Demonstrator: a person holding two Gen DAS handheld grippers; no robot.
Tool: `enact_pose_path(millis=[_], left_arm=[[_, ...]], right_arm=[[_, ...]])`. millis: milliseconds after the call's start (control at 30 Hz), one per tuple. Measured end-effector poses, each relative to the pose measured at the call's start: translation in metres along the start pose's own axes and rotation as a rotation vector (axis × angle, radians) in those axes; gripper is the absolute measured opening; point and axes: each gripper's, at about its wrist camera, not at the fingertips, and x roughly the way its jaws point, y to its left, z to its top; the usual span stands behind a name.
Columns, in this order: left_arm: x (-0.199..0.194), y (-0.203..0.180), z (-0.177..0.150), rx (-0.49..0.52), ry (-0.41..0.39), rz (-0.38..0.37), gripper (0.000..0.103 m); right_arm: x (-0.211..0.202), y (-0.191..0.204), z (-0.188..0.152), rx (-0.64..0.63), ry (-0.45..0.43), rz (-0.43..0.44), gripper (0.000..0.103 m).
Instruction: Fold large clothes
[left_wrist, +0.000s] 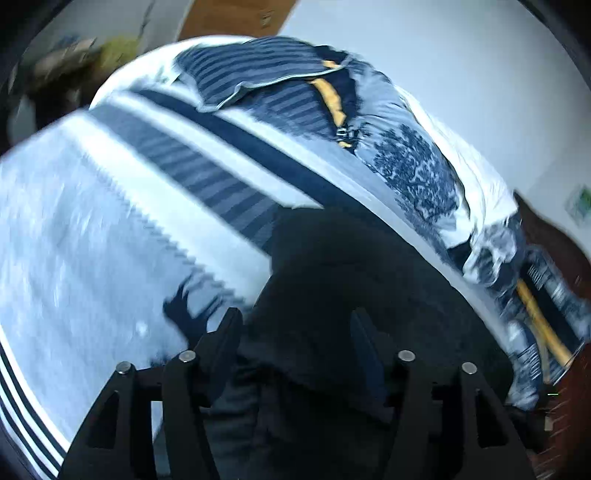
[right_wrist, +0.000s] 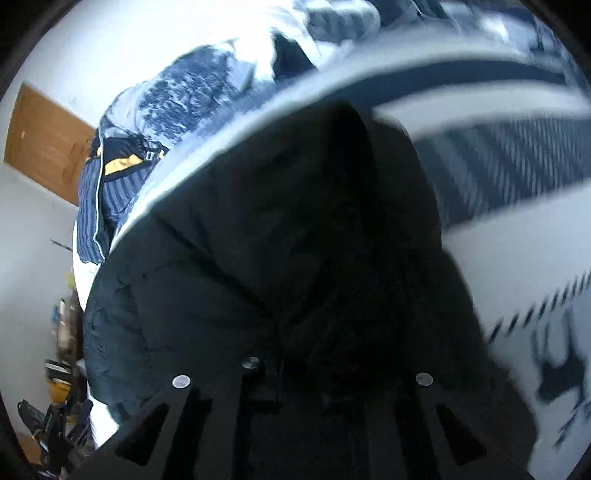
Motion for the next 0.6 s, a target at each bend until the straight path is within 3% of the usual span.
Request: enact_pose_path(millis=[67,100,133,200,300,400,500,600], left_arm=[[0.021,-0.009,0.006,0.049,0.006,0.071,0.066],[0.025,-0.012,0.005,0.058,0.018,0.089,0.066],[0.038,-0.013,0.008,0.068,0.041,0.117,0.066],[0.057,-0.014,0.008,0.082,0.057,0.145,0.066],[0.069,-0.012,0.0,0.113,0.05,0.186,0.066],[0.089,-0.013,-0.002,0.146,0.066,0.258,0.07],[0.105,-0.001,-0.005,0.118,0.154,0.224,0.072],[0.069,0.005,0.001,0.093,0.1,0.193,0.07]], right_arm=[[-0.03,0.002,-0.015,-0.027,-0.072,0.02,0.036],[-0.043,0.002,-0.022,-0.034,-0.114,0.016,0.067],[-0.053,0.003,-0.024,-0.05,-0.147,0.02,0.082],[-0.066,0.004,-0.023,-0.084,-0.184,0.012,0.082],[-0.061,0.006,-0.003,-0.13,-0.172,-0.032,0.077],[-0.028,0.005,0.015,-0.159,-0.139,-0.198,0.052],[0.009,-0.018,0.033,-0.114,-0.059,-0.196,0.054],[-0.014,-0.009,0.033,-0.081,-0.083,-0.194,0.055]])
